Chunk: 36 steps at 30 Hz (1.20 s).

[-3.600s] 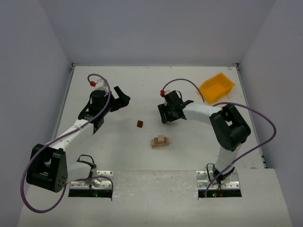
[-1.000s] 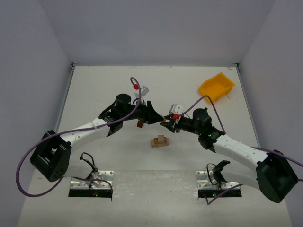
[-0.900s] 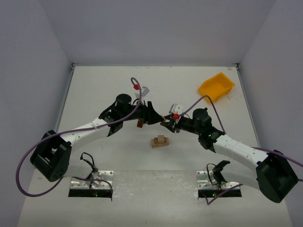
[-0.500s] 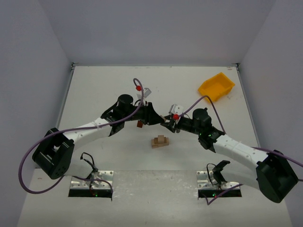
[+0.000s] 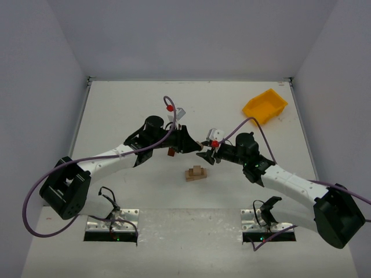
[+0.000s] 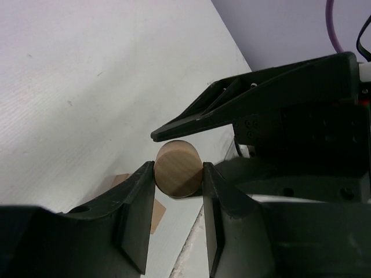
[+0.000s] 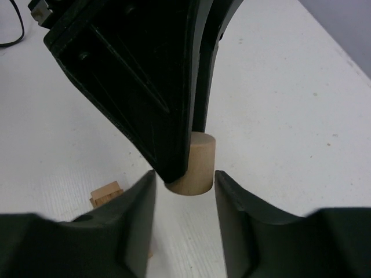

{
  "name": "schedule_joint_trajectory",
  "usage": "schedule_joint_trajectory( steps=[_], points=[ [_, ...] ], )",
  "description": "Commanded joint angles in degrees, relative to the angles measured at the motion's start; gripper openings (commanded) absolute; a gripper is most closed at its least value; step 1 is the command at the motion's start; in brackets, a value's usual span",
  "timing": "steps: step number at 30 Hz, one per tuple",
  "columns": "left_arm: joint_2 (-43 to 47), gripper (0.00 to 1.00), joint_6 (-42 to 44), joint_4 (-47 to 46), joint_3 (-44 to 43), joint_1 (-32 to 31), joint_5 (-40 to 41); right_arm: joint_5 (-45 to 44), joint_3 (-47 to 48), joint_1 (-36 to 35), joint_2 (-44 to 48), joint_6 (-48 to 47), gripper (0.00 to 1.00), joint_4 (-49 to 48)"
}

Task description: Build the wood block tower

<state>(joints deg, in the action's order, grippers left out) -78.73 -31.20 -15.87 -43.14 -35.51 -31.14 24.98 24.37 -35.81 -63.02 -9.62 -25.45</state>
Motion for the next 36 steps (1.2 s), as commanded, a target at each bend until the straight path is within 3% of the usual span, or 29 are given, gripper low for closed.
schedule_joint_trajectory(
  steps=[1, 5, 7, 9, 12, 17, 26, 36],
  points=[
    [3.3, 0.00, 2.0, 1.0, -3.3, -0.3, 5.2, -1.0, 2.8, -0.1, 1.7, 1.8, 0.70, 2.8],
    [4.9, 0.00, 2.7, 5.6, -4.0, -0.6, 11.4, -7.9, 1.3, -0.1, 4.2, 6.3, 0.90, 4.7],
    [5.6, 0.00, 3.2, 8.8, -5.2, -1.0, 15.4, -15.8, 0.1, -0.1, 6.7, 9.7, 0.98, 6.3],
    [6.2, 0.00, 3.3, 12.0, -6.0, -1.9, 18.5, -22.7, -0.3, 0.0, 7.6, 14.3, 0.99, 8.3],
    [6.6, 0.00, 3.0, 16.1, -7.1, -3.8, 23.3, -42.0, 2.9, 0.4, 6.2, 21.0, 0.99, 16.2],
    [5.3, 0.00, 2.2, 26.2, -11.3, -10.8, 33.1, -58.8, 9.2, 3.3, 1.2, 31.0, 0.99, 28.7],
    [3.6, 0.00, -1.2, 39.9, -14.9, -21.8, 43.7, -53.9, 7.4, 14.4, 0.3, 40.7, 0.99, 35.0],
    [-2.8, 0.01, -1.9, 47.5, -21.6, -25.2, 43.2, -52.9, 7.5, 14.8, -0.5, 40.6, 0.99, 35.7]
  ],
)
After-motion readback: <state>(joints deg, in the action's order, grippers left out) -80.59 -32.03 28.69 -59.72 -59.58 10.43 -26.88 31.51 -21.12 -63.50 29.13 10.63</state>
